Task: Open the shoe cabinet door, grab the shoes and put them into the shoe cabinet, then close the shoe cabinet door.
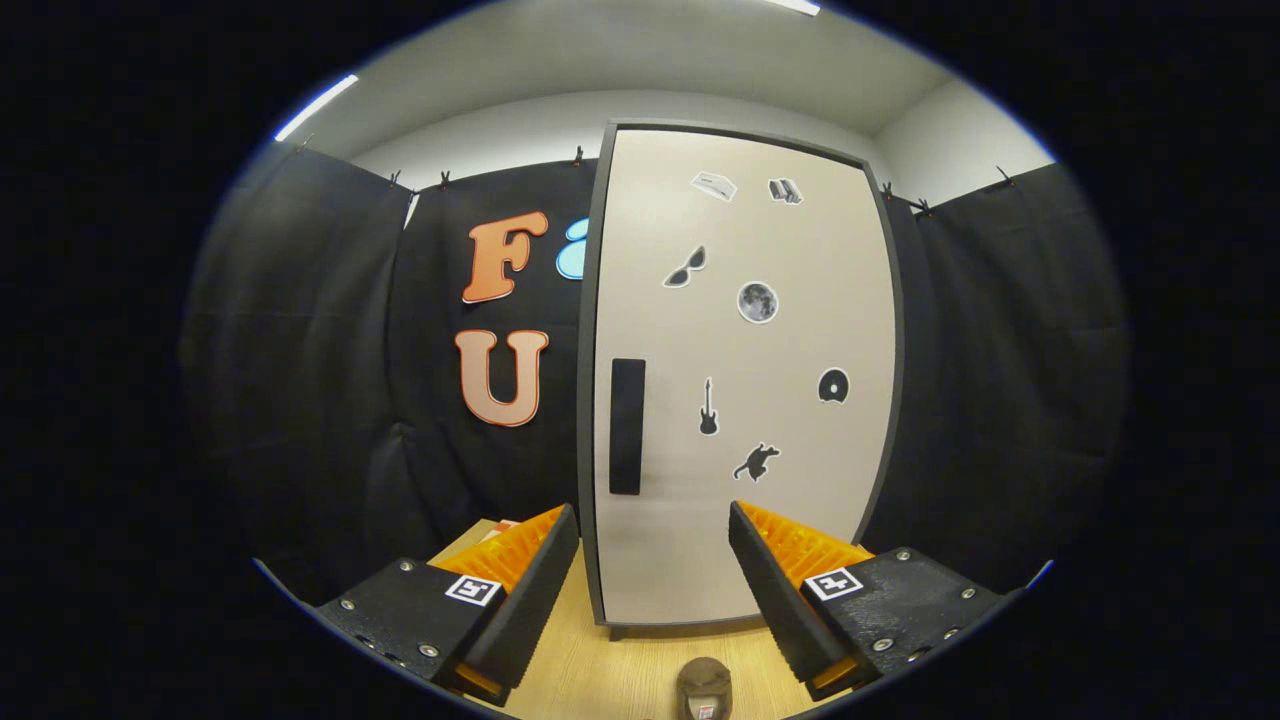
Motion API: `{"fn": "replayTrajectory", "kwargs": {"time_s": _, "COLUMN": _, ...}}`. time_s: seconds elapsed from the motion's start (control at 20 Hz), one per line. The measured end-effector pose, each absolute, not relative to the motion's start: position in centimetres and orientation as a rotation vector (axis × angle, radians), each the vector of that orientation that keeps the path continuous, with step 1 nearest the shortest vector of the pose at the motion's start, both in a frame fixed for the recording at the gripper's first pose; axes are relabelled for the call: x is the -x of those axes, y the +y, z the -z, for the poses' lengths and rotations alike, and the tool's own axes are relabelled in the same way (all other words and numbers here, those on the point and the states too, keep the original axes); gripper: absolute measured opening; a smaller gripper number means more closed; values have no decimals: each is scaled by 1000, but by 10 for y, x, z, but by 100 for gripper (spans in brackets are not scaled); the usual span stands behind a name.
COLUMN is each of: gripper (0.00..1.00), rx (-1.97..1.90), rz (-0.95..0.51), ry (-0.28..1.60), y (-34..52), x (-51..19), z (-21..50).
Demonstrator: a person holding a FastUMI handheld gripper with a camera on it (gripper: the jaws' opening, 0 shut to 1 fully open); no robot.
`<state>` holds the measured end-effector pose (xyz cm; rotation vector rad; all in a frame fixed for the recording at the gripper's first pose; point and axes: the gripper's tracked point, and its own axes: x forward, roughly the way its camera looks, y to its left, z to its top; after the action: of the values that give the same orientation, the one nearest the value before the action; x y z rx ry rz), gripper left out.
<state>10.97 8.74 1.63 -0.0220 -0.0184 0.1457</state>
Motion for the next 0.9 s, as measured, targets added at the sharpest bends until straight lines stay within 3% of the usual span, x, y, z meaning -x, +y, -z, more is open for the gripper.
{"fn": "replayTrajectory", "kwargs": {"time_s": 0.6, "gripper": 91, "rx": 19, "rz": -197, "ry": -13, "y": 123, "x": -223, "z": -20}}
{"fn": "replayTrajectory", "kwargs": {"time_s": 0.8, "gripper": 80, "rx": 10, "rz": -206, "ry": -18, "y": 131, "x": -244, "z": -21}}
{"fn": "replayTrajectory", "kwargs": {"time_s": 0.9, "gripper": 66, "rx": -6, "rz": -205, "ry": -20, "y": 132, "x": -249, "z": -21}}
